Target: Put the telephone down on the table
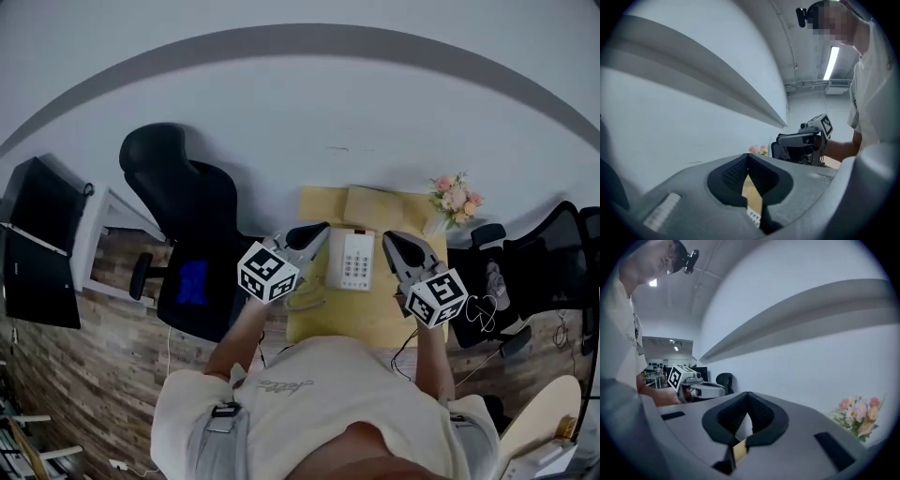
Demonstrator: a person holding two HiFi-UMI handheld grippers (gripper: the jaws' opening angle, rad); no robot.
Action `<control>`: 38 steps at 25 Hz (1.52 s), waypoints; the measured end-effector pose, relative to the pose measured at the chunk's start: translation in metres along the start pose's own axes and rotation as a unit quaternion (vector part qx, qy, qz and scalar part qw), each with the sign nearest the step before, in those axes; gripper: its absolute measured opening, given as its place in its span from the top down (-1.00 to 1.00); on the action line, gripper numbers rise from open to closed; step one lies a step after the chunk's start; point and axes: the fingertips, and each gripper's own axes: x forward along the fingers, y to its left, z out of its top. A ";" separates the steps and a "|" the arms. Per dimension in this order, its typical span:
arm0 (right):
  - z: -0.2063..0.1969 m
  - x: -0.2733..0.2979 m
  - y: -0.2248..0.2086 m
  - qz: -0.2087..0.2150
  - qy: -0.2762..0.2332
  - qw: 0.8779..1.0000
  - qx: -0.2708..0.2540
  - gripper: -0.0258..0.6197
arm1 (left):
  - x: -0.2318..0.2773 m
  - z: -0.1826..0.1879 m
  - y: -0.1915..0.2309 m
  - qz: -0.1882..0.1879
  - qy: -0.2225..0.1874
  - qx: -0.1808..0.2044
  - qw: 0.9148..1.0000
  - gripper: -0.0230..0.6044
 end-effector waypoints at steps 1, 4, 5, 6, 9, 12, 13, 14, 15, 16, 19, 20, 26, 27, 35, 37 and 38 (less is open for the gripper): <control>0.008 0.000 0.003 0.003 -0.007 1.000 -0.008 0.92 | -0.002 0.006 0.001 0.005 -0.006 0.001 1.000 0.87; 0.027 -0.001 0.006 -0.003 -0.023 0.999 -0.024 0.92 | -0.005 0.026 0.007 0.027 -0.025 0.012 0.999 0.87; 0.032 -0.003 0.005 -0.008 -0.028 0.999 -0.028 0.92 | -0.006 0.033 0.009 0.036 -0.030 0.020 0.999 0.87; 0.035 -0.004 0.004 -0.013 -0.032 0.999 -0.031 0.92 | -0.006 0.038 0.011 0.045 -0.033 0.029 0.998 0.87; 0.041 -0.008 0.000 -0.028 -0.042 0.998 -0.037 0.92 | -0.009 0.049 0.014 0.064 -0.042 0.044 0.996 0.87; 0.044 -0.012 -0.003 -0.045 -0.051 0.997 -0.038 0.92 | -0.015 0.056 0.016 0.077 -0.058 0.039 0.995 0.87; 0.043 -0.013 -0.003 -0.051 -0.053 0.997 -0.038 0.92 | -0.016 0.058 0.016 0.080 -0.062 0.039 0.994 0.87; 0.042 -0.015 -0.003 -0.055 -0.054 0.996 -0.036 0.92 | -0.018 0.059 0.015 0.082 -0.064 0.041 0.994 0.87; 0.039 -0.015 -0.003 -0.057 -0.054 0.996 -0.032 0.92 | -0.019 0.059 0.014 0.085 -0.064 0.046 0.993 0.87; 0.037 -0.015 -0.003 -0.058 -0.054 0.996 -0.028 0.92 | -0.020 0.058 0.013 0.088 -0.062 0.050 0.993 0.87; 0.033 -0.016 -0.002 -0.059 -0.052 0.997 -0.022 0.92 | -0.022 0.050 0.015 0.099 -0.056 0.053 0.992 0.87; 0.033 -0.016 -0.002 -0.059 -0.051 0.997 -0.022 0.92 | -0.023 0.046 0.016 0.102 -0.054 0.048 0.992 0.87; 0.034 -0.013 -0.001 -0.053 -0.042 0.997 -0.036 0.92 | -0.025 0.039 0.022 0.105 -0.047 0.037 0.993 0.87; 0.035 -0.012 0.000 -0.050 -0.040 0.997 -0.038 0.92 | -0.025 0.040 0.022 0.103 -0.047 0.038 0.993 0.87; 0.027 -0.008 -0.003 -0.047 -0.031 0.998 -0.032 0.92 | -0.023 0.034 0.021 0.095 -0.041 0.033 0.994 0.87; 0.025 -0.008 -0.006 -0.048 -0.028 0.998 -0.032 0.92 | -0.023 0.034 0.021 0.095 -0.042 0.029 0.994 0.87; 0.025 -0.008 -0.007 -0.049 -0.027 0.998 -0.031 0.92 | -0.022 0.034 0.021 0.094 -0.042 0.028 0.994 0.87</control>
